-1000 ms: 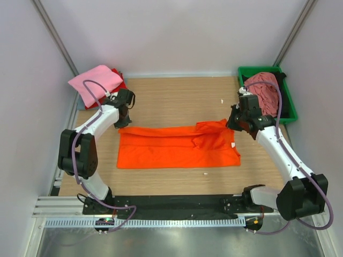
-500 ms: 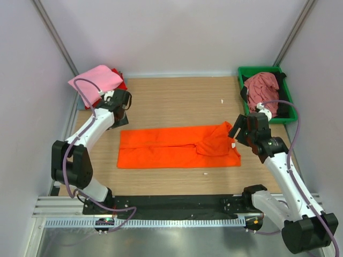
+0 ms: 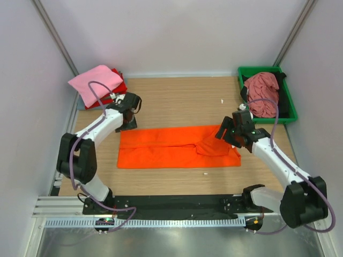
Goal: Fold and stack the t-shirts
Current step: Fold the tshirt
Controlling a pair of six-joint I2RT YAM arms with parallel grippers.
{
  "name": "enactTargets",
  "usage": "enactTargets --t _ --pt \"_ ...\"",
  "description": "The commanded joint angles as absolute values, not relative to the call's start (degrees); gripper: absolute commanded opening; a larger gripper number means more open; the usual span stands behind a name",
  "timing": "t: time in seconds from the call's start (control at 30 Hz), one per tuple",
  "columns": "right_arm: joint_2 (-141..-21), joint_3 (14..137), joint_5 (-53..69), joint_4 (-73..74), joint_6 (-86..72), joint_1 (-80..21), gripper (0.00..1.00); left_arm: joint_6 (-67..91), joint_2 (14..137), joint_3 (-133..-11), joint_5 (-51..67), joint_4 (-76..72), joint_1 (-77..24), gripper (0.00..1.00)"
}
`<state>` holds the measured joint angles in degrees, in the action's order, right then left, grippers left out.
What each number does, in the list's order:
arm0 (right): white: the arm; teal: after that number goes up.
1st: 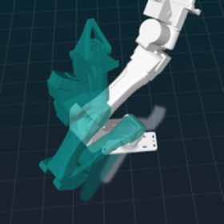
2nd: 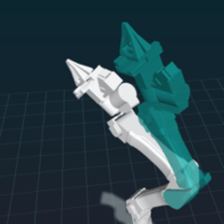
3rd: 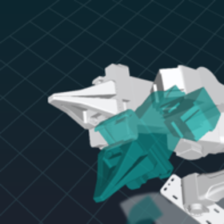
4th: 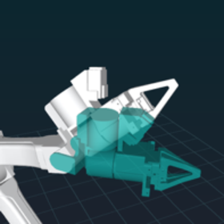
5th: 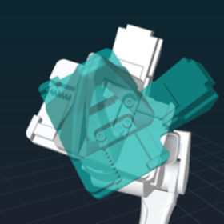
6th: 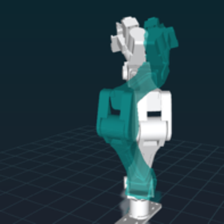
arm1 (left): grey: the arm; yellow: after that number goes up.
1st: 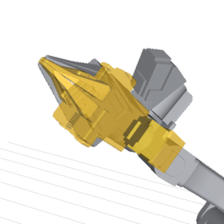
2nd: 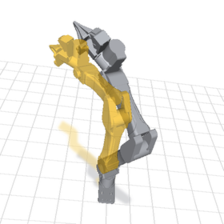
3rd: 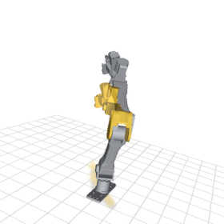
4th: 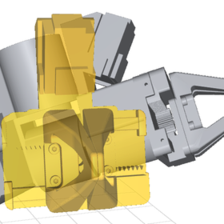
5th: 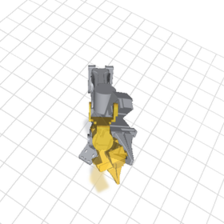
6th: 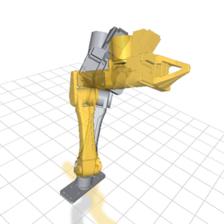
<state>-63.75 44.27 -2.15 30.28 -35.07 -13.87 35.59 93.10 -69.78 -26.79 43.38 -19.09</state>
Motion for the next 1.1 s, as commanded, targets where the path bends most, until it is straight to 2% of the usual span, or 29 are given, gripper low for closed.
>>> enactTargets --t 0.0,0.3,0.5,0.6,0.67,0.83,0.9,1.07 --pt "-71.0 43.9 -1.7 26.3 -36.7 -15.6 0.73 36.9 96.2 -67.8 -25.0 39.9 -21.4 0.53" --pt "-89.5 49.2 -6.4 26.7 -36.2 -16.7 0.77 37.2 102.8 -63.1 -24.3 38.1 -24.3 0.49" --pt "-102.7 59.0 -9.1 28.4 -33.5 -16.6 0.79 40.4 101.3 -60.6 -24.7 41.0 -26.1 0.48" --pt "-112.4 69.2 -9.6 30.8 -31.7 -16.7 0.79 42.5 99.5 -59.8 -22.2 43.2 -26.4 0.48" --pt "-118.4 80.6 -8.6 33.7 -30.5 -16.6 0.79 44.9 97.7 -57.7 -20.6 44.4 -27.6 0.48" --pt "-137.4 111.9 2.5 39.3 -23.5 -18.3 0.77 53.4 91.0 -47.8 -14.2 43.8 -35.6 0.48" --pt "-141.5 121.7 7.4 39.3 -21.5 -19.5 0.78 56.6 87.2 -45.0 -11.7 41.7 -39.4 0.48" --pt "-150.7 132.7 15.0 37.7 -20.2 -20.7 0.83 68.6 84.6 -42.8 -8.1 38.5 -54.1 0.5"
